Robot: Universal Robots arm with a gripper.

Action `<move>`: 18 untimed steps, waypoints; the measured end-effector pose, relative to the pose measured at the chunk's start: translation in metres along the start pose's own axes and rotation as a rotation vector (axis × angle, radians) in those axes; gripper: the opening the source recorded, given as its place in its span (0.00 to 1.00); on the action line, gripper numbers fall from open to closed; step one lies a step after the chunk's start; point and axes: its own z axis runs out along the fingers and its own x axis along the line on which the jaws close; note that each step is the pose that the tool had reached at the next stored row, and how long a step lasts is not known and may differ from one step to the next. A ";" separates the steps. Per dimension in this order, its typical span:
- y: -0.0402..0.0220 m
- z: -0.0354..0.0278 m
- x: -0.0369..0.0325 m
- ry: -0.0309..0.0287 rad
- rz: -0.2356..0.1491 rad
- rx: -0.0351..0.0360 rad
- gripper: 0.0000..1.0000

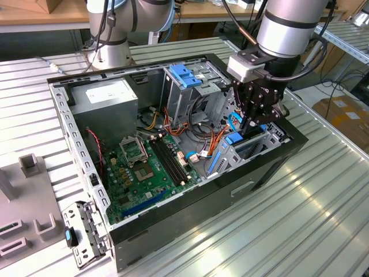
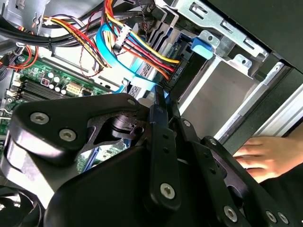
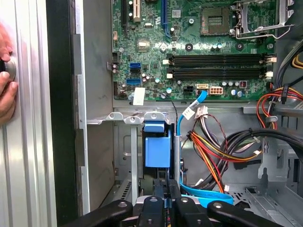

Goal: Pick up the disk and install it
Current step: 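Insert the second disk wire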

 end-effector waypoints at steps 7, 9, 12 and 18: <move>-0.0008 -0.0136 0.0015 -0.0006 0.000 0.0000 0.24; -0.0008 -0.0137 0.0015 -0.0019 0.000 0.0000 0.24; -0.0009 -0.0138 0.0015 -0.0036 0.000 0.0000 0.15; -0.0008 -0.0138 0.0015 -0.0077 0.001 0.0000 0.11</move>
